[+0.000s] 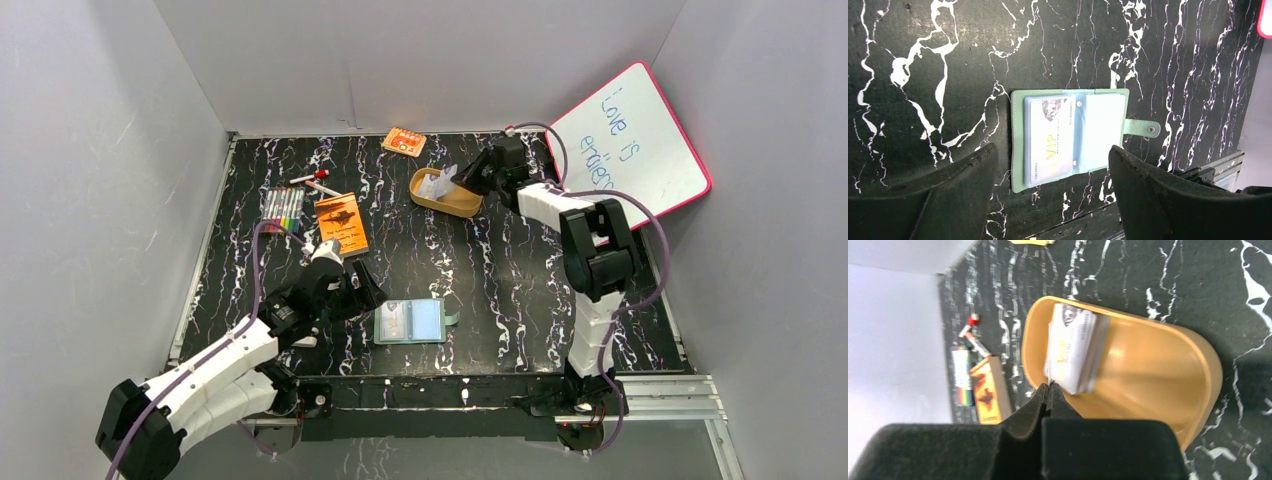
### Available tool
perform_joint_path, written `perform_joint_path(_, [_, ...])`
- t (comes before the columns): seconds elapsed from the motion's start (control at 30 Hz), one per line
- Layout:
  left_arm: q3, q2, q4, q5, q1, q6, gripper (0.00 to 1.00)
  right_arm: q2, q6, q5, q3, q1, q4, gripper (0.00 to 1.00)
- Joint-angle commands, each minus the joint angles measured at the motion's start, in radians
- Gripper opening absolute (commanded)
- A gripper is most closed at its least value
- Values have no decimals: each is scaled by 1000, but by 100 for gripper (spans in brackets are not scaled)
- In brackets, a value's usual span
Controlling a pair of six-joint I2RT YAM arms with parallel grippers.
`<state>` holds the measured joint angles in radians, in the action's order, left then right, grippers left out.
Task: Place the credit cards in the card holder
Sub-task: Pick up the credit card from the storage box.
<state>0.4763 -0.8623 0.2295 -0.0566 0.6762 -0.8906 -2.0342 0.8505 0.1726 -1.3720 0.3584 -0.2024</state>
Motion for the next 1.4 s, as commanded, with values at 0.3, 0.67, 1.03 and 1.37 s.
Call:
perform_joint_path(0.3, [87, 89, 88, -47, 0, 10, 77, 358, 595, -57, 217, -25, -173, 0])
perform_joint_path(0.67, [65, 123, 97, -22, 0, -49, 76, 518, 823, -166, 292, 0, -169, 0])
perform_joint_path(1.03, [57, 168, 117, -39, 0, -38, 76, 707, 74, 61, 222, 43, 26, 0])
perform_joint_path(1.37, [22, 74, -85, 181, 1, 40, 74, 999, -300, 252, 513, 236, 402, 0])
